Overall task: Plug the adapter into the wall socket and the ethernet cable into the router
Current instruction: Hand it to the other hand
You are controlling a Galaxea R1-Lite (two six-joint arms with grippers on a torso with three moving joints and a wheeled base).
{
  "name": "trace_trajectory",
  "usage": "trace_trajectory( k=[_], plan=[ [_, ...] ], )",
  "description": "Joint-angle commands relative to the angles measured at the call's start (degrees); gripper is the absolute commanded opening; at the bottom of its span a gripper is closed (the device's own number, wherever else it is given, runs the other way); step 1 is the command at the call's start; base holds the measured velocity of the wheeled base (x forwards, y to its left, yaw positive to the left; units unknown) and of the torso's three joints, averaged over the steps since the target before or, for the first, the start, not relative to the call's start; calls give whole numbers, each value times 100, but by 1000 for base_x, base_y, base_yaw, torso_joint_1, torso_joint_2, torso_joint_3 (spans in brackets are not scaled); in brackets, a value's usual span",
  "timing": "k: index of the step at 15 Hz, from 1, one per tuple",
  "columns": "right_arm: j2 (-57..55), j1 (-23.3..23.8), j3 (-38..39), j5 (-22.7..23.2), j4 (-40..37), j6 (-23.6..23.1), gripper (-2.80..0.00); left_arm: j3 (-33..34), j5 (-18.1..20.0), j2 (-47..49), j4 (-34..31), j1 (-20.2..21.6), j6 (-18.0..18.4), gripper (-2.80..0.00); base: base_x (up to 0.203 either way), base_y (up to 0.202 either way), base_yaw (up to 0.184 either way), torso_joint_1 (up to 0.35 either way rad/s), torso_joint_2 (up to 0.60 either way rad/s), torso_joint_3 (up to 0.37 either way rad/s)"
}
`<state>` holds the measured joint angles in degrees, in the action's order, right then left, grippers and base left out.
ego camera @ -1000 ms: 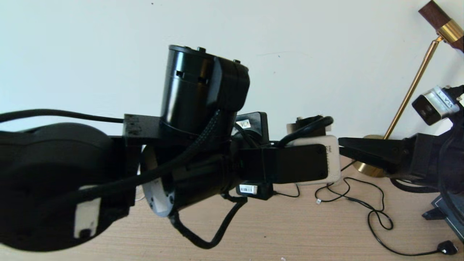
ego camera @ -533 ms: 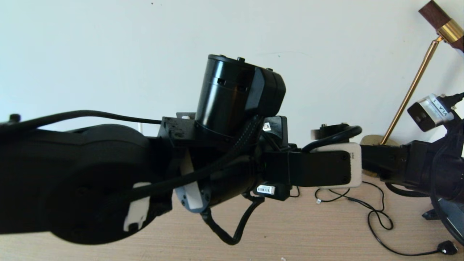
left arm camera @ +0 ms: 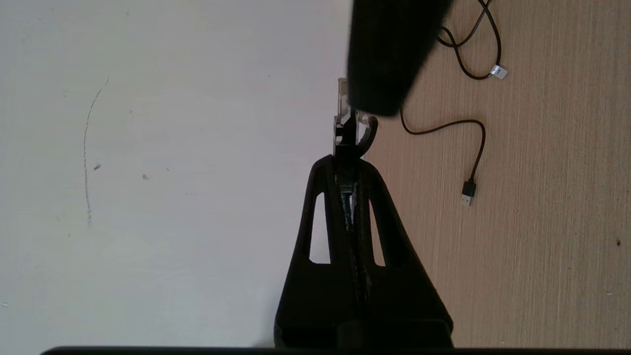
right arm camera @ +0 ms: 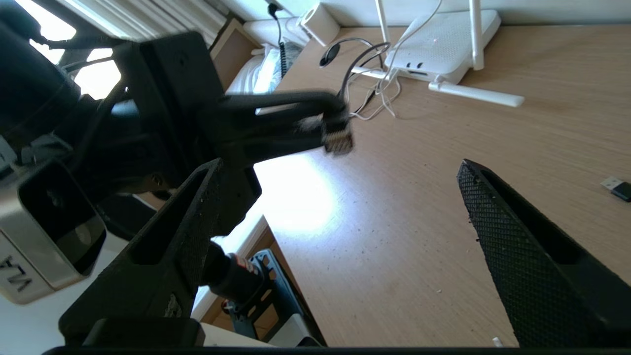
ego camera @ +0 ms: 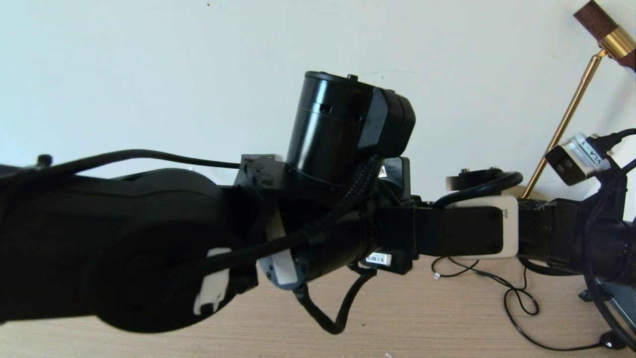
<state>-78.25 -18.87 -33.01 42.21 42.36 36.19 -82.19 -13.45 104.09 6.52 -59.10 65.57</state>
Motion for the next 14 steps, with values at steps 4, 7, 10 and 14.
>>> trace_trajectory(
  k=[4,7,10,14],
  plan=[
    [-42,-53,-21,31,26,-27,0,-52,-9,102,-2,-40,34,-280,0,0,0,0,0,0],
    [-50,-53,12,15,26,-39,0,-18,59,85,-10,-109,26,-280,0,0,0,0,0,0],
    [-50,-46,66,8,26,-34,0,-8,103,54,-11,-137,34,-280,0,0,0,0,0,0],
    [-32,-46,67,-2,26,-16,0,71,105,6,-2,-146,34,-280,0,0,0,0,0,0]
  ],
)
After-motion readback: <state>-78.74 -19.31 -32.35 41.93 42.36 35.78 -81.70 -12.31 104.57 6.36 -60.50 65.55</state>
